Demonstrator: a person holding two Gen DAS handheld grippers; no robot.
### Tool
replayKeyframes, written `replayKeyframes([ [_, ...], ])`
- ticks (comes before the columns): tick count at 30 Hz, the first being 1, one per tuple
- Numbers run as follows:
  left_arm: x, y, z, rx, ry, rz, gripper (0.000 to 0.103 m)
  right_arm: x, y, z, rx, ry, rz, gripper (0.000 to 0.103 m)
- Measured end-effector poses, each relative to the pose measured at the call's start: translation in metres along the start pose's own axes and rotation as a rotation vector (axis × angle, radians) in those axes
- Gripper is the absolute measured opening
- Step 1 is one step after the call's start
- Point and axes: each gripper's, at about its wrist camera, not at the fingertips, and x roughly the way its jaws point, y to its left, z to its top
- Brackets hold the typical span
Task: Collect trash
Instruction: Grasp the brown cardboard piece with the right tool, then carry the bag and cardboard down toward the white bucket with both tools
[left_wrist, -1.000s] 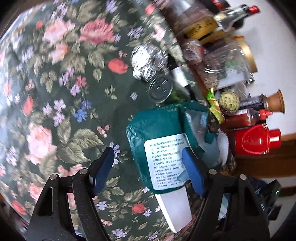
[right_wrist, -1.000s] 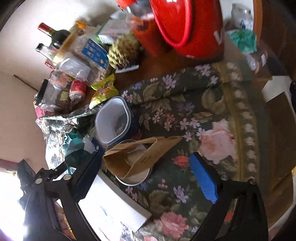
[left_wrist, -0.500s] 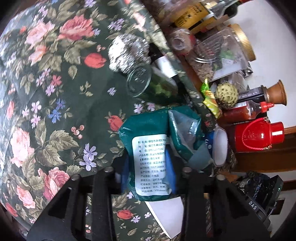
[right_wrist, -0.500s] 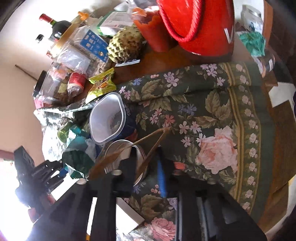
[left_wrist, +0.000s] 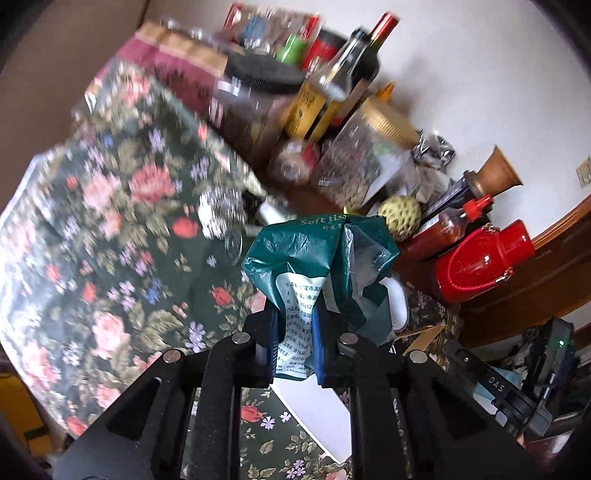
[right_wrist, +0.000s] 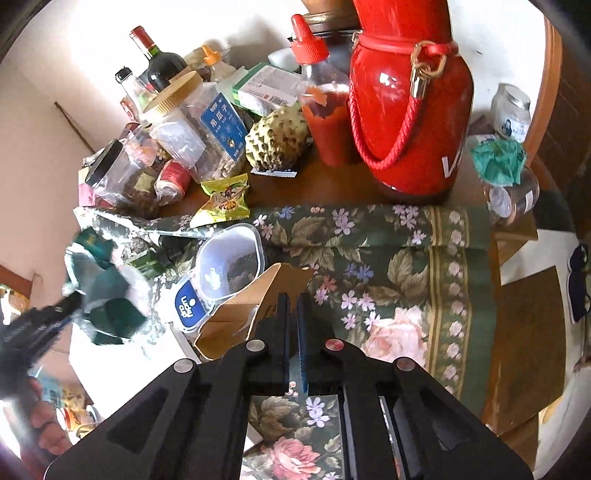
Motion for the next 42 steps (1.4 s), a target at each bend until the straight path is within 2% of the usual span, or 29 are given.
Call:
replayKeyframes([
  [2,-0.013,-0.006,0.0,0.037,-0.036,0.032,0.014,0.002,0.001,0.002,-0.009,0.025,-0.003,0.004],
  [4,-0.02,-0.011,0.001,0.068,-0.063,0.057,0.014,-0.004,0.002,0.001,0.001,0.014,-0.025,0.005],
  [6,-0.029,-0.01,-0.001,0.088,-0.082,0.068,0.014,-0.009,0.0,-0.002,0.02,0.025,-0.019,0.03],
  [7,-0.032,-0.011,-0.002,0.095,-0.091,0.072,0.014,-0.009,0.0,-0.002,0.034,0.04,-0.001,0.067],
  [8,-0.034,-0.011,-0.003,0.099,-0.099,0.074,0.014,-0.008,-0.001,-0.003,0.051,0.042,0.031,0.094],
  [9,-0.037,-0.01,-0.005,0.1,-0.106,0.077,0.014,-0.008,-0.002,-0.003,0.083,0.024,0.071,0.097],
  [10,-0.039,-0.01,-0.006,0.101,-0.109,0.079,0.014,-0.007,-0.001,-0.004,0.103,0.018,0.084,0.097],
  [17,-0.055,-0.005,-0.015,0.115,-0.128,0.132,0.014,0.047,0.009,0.0,0.179,0.133,0.124,0.097],
  [19,-0.058,-0.002,-0.017,0.119,-0.133,0.153,0.014,0.06,0.01,0.0,0.196,0.158,0.124,0.094],
  [21,-0.06,0.001,-0.019,0.118,-0.136,0.167,0.014,0.066,0.011,-0.001,0.195,0.174,0.12,0.081],
  [23,-0.061,0.004,-0.02,0.111,-0.137,0.175,0.014,0.068,0.014,-0.004,0.174,0.182,0.12,0.061],
  [24,-0.061,0.006,-0.021,0.106,-0.137,0.177,0.014,0.066,0.015,-0.005,0.165,0.178,0.128,0.058],
  [29,-0.063,0.011,-0.023,0.093,-0.134,0.18,0.014,0.046,0.022,-0.01,0.092,0.113,0.132,0.038],
  [31,-0.065,0.011,-0.024,0.096,-0.135,0.176,0.014,0.038,0.025,-0.01,0.071,0.097,0.131,0.035],
  [38,-0.092,0.01,-0.027,0.153,-0.185,0.131,0.014,-0.012,0.049,-0.017,-0.026,-0.03,0.081,0.03],
  [42,-0.115,0.016,-0.032,0.197,-0.211,0.076,0.014,-0.048,0.071,-0.031,-0.062,-0.116,0.047,0.03],
])
